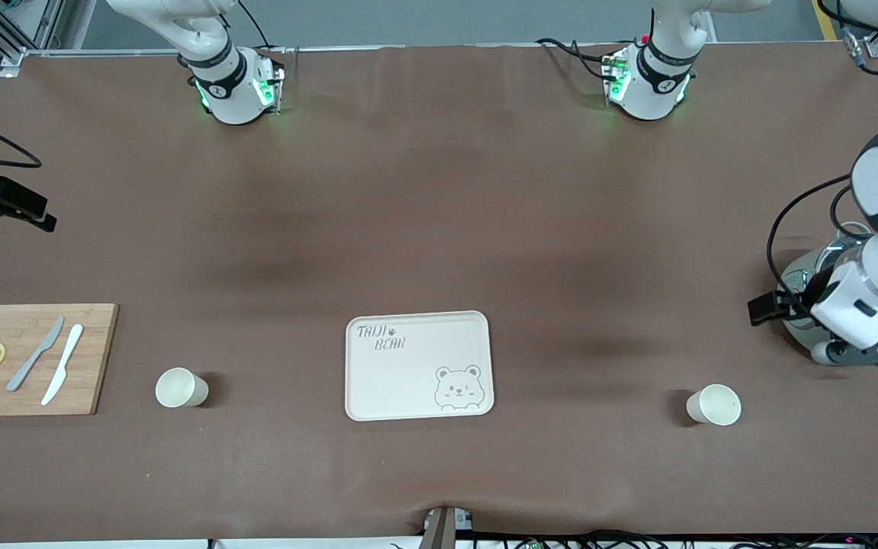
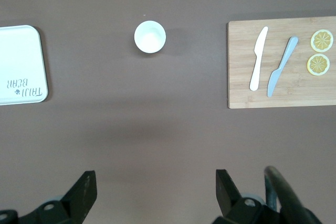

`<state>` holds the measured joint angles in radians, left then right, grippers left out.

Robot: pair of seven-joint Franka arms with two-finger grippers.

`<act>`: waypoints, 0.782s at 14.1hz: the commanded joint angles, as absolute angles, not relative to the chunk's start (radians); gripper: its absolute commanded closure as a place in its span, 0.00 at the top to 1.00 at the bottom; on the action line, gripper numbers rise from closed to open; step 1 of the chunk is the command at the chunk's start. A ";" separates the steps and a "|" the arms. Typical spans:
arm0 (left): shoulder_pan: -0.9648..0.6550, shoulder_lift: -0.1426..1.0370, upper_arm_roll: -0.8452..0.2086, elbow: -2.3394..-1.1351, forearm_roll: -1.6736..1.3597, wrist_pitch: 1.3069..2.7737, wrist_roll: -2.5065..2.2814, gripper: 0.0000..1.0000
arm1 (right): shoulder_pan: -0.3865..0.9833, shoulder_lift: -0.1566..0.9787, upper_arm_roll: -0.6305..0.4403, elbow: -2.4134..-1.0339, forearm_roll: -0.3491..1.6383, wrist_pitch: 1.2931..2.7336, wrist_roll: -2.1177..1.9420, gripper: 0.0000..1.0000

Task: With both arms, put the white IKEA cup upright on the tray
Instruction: 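Reach both grippers down over the two white paper cups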

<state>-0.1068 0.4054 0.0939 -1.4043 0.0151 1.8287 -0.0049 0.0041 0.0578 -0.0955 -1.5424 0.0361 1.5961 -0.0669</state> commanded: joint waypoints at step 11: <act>-0.023 0.655 0.091 -1.397 0.032 2.178 0.012 1.00 | 0.032 0.356 -0.084 -1.513 0.035 1.934 -0.095 1.00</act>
<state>-0.0329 0.6243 0.0963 -1.4087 0.0158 2.1323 0.0001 0.0273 0.3158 -0.0847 -1.5393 0.0364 1.9200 -0.0839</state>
